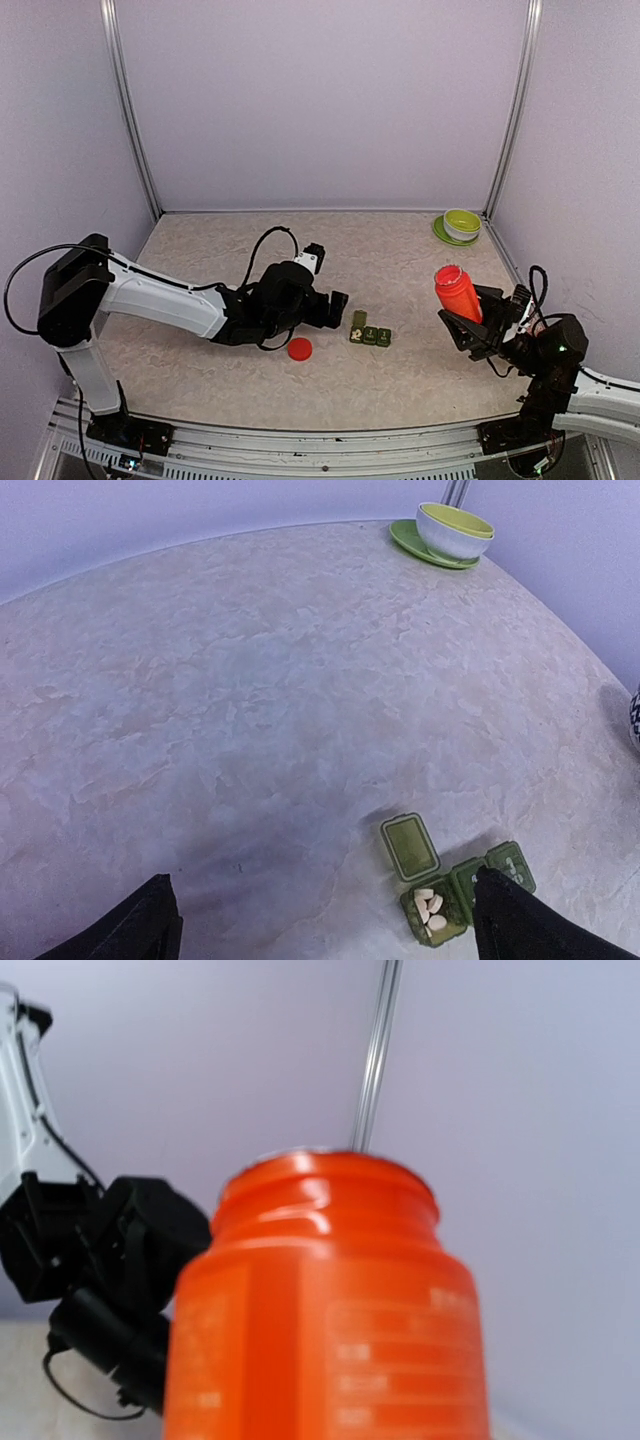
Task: Sort the pills into containers
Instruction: Pick up the lid of the pill bottle from the center of the board.
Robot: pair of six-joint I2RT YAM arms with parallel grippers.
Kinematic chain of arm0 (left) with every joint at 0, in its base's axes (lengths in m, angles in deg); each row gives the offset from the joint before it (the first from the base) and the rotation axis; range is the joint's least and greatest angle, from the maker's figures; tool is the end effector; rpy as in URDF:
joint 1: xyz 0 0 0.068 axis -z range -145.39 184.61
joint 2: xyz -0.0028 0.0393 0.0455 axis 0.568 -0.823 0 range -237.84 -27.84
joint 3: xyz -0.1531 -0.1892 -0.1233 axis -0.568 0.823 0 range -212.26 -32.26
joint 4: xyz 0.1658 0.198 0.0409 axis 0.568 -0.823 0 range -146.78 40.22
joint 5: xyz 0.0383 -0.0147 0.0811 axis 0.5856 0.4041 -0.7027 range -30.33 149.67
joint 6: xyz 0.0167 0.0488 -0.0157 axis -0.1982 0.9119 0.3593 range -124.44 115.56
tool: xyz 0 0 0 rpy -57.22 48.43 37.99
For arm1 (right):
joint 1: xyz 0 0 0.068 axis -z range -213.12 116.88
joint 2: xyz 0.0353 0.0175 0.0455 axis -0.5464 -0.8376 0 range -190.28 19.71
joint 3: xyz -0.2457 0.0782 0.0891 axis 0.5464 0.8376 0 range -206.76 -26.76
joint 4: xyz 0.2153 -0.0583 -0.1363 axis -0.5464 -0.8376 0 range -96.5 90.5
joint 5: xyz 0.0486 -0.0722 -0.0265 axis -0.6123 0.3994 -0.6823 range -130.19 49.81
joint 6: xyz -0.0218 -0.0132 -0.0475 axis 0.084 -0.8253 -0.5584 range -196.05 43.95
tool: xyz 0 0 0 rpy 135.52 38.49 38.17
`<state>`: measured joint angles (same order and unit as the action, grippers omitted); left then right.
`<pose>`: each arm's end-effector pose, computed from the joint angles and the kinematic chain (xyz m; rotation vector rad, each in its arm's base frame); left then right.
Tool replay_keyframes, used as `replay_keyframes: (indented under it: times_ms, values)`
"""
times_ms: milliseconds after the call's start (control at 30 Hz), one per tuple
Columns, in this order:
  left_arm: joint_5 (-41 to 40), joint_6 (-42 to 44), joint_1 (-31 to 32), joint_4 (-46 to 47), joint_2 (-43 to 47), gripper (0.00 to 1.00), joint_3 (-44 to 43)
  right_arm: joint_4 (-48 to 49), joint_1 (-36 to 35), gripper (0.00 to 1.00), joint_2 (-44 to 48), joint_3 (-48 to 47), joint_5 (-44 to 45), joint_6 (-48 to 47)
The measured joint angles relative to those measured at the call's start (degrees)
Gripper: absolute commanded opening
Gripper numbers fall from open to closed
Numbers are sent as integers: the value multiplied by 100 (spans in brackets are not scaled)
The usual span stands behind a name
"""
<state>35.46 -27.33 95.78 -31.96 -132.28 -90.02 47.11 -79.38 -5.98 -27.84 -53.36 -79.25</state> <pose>0.2013 -0.3353 0.1807 0.4257 2.0166 -0.4828 0.0844 0.1000 0.2213 -0.6984 1.0186 0.7930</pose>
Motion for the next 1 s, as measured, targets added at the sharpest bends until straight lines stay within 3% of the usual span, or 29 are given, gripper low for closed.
replay_keyframes:
  times_ms: [433,700,1000]
  values:
    - [26,-323,57,-2002,1320,98,678,-400,0,20,205,-125,17,-13]
    - [94,-431,243,-2680,1349,94,831,-734,0,21,409,-125,50,9]
    - [501,-328,291,-2747,844,91,809,-949,0,21,79,-127,50,31]
